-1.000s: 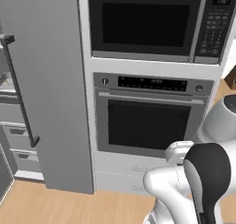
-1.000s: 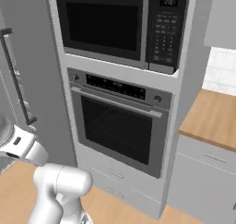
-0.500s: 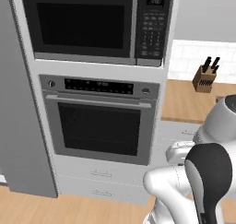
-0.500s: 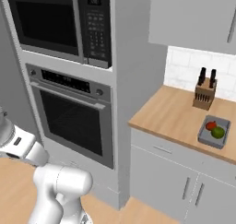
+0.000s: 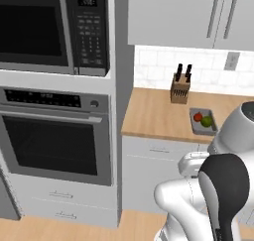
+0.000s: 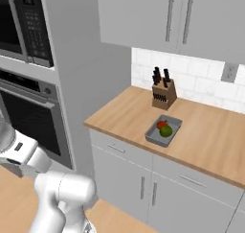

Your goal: Take the meat container that has the shrimp and place it on the second highest rack of the freezer. Then take the vegetable container that has the lime and tomato and place it on the highest rack of the freezer.

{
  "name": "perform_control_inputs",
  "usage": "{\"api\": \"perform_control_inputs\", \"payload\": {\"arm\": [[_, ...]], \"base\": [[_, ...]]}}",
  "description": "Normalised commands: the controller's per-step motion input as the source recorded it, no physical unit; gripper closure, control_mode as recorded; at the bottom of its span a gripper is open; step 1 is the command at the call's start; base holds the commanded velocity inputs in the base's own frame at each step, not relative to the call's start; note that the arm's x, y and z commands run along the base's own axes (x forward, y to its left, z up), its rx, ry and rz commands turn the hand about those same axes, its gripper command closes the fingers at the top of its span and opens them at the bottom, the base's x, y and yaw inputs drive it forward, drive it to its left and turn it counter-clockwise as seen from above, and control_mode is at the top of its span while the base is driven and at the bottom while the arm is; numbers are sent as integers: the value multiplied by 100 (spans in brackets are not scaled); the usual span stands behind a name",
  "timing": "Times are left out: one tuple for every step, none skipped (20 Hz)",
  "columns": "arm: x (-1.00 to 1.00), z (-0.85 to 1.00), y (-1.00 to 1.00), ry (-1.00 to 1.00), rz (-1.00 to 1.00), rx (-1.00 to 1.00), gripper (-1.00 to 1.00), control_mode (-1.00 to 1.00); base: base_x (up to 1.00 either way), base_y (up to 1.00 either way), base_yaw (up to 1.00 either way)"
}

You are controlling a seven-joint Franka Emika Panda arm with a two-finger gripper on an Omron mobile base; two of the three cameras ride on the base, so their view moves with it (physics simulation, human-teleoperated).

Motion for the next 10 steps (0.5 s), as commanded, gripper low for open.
{"api": "perform_control_inputs", "payload": {"arm": [[0,0,0,0,0,0,-100,100],[0,0,0,0,0,0,-100,100],[0,0,0,0,0,0,-100,100],[0,0,0,0,0,0,-100,100],[0,0,0,0,0,0,-100,100],[0,0,0,0,0,0,-100,100],[0,0,0,0,0,0,-100,100],[0,0,0,0,0,0,-100,100],[0,0,0,0,0,0,-100,100],[0,0,0,0,0,0,-100,100]], "base": [[7,-100,0],[15,-100,0],[17,-100,0],[19,-100,0],[21,-100,0],[32,-100,0],[33,-83,0],[20,-64,0],[6,-43,0],[4,-32,-5]]}}
